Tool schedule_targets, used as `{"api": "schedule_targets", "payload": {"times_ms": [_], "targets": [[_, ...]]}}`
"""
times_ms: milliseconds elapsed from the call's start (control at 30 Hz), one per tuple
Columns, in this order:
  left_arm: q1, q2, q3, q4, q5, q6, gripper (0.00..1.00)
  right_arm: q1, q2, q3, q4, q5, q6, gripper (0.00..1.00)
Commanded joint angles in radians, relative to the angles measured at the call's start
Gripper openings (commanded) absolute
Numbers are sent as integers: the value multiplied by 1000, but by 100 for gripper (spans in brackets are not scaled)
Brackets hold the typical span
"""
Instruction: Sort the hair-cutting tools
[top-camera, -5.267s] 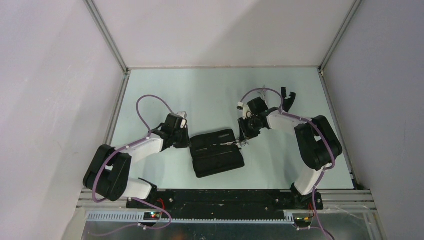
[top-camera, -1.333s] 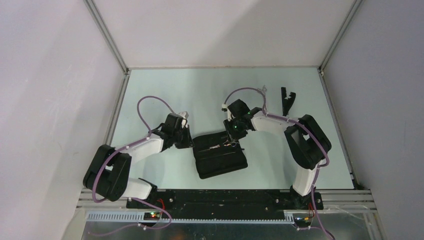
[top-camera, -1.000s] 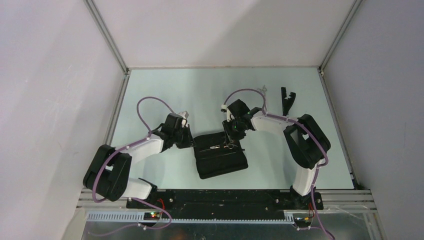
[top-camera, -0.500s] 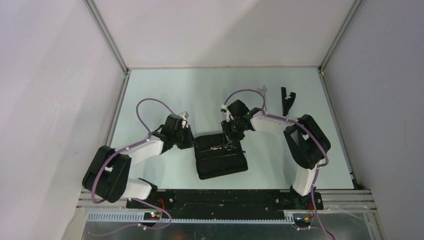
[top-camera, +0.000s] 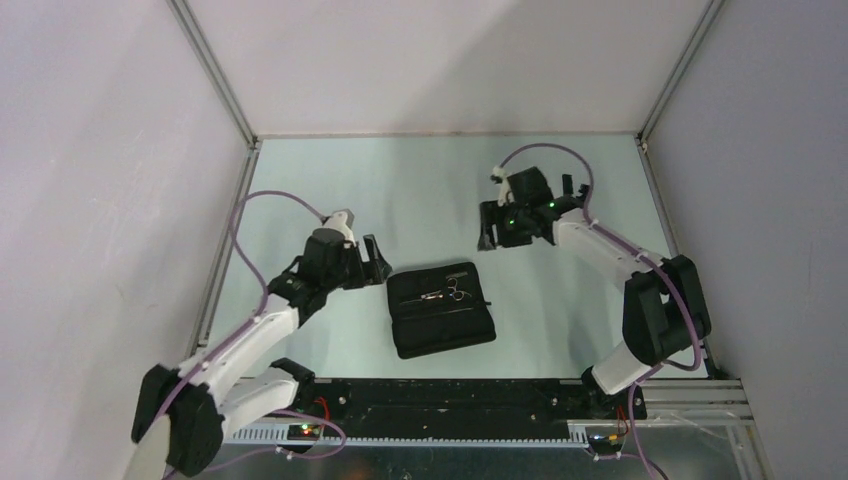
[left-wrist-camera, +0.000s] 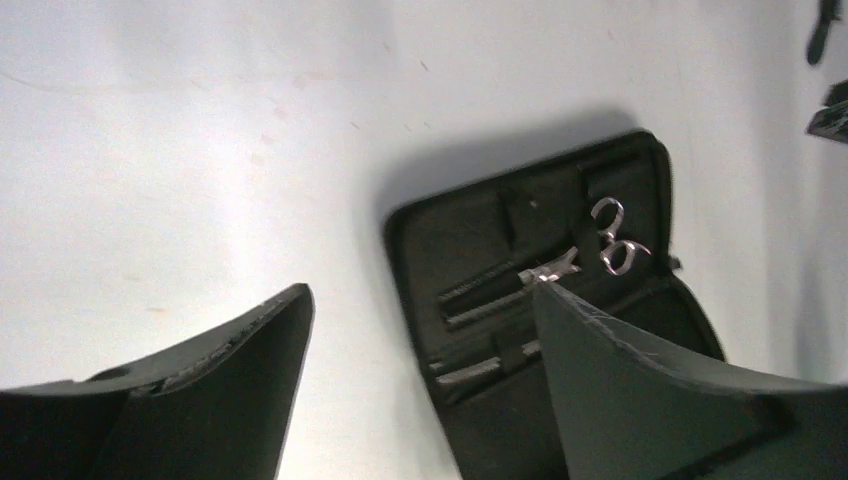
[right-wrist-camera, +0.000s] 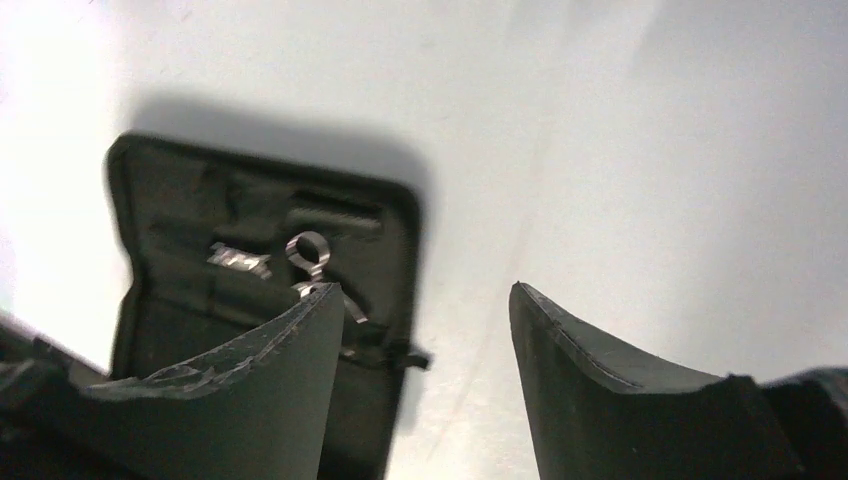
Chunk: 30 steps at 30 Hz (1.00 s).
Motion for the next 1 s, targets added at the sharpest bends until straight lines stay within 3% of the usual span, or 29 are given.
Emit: {"api": "schedule_targets", "payload": {"times_ms": [0, 33, 100, 300, 467, 667, 967], "targets": [[2, -169, 78, -128, -246, 67, 92, -121, -24, -3, 10, 84, -58, 67], [4, -189, 87, -160, -273, 75, 98, -160, -18, 4, 17, 88, -60, 67], [11, -249, 110, -200, -343, 94, 99, -211, 8, 22, 39, 102, -69, 67], [19, -377, 185, -292, -531, 205, 100, -297, 149, 152, 53, 146, -121, 65], [21, -453, 153, -262, -656, 297, 100, -327, 312, 299, 19, 186, -166, 62], [20, -513, 129, -253, -698, 395, 100, -330, 479, 487, -33, 203, -190, 57], [27, -603, 43, -156, -733, 456, 98, -330, 626, 589, -87, 194, -196, 50]]}}
